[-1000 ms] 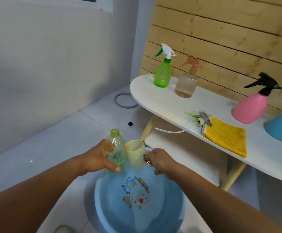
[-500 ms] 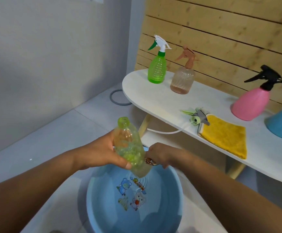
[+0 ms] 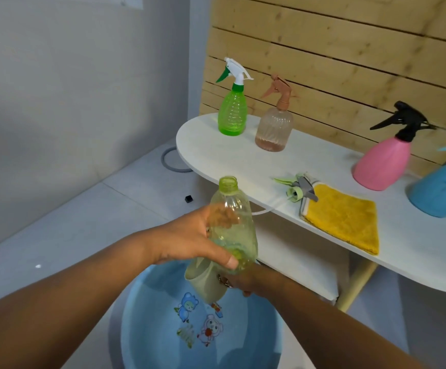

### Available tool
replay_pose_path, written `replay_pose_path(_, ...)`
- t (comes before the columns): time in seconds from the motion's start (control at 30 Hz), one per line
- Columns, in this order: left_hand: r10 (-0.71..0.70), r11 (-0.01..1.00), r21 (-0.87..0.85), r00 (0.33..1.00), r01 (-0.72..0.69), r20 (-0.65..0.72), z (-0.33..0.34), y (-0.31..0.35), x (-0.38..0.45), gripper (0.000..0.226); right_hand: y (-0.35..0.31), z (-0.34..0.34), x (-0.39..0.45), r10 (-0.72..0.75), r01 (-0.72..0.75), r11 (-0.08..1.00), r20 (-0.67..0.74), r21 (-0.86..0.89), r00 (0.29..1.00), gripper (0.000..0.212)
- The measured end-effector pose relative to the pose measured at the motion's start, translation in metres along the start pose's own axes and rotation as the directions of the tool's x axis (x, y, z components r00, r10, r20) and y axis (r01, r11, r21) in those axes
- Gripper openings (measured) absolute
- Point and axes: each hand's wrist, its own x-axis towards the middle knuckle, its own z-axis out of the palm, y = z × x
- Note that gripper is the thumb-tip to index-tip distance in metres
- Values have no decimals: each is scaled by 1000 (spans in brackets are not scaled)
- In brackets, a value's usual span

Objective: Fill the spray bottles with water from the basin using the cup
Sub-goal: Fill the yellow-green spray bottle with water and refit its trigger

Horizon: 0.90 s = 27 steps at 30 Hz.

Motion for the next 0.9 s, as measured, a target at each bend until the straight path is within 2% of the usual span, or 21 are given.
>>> replay_pose_path(0.13,15,1000,-10,992,-16,-123,-16,5,15,72,7,7,24,61,-61,998,4,-20,998,26)
replay_pose_path(0.33,10,999,-29,976,-16,-219,-33,8,37,65,21,11,44,79,-80,997,20,7,997,30)
replay_pose_path(0.47,9,1000,-11,978,-11,-207,-39,1,37,63,29,14,52,91,-91,996,20,11,996,29)
replay_pose_path(0.7,-21,999,45,982,30,-190,-43,-22,27,73,37,20,60,125,-125,992,-16,12,992,29)
replay_pose_path(0.83,-76,994,67,978,91,-196,-44,-39,24,80,38,21,63,92,-93,996,-66,-16,994,29)
replay_pose_path(0.9,-106,990,68,976,121,-192,-46,-49,23,83,40,22,67,56,-65,994,-107,-84,993,33)
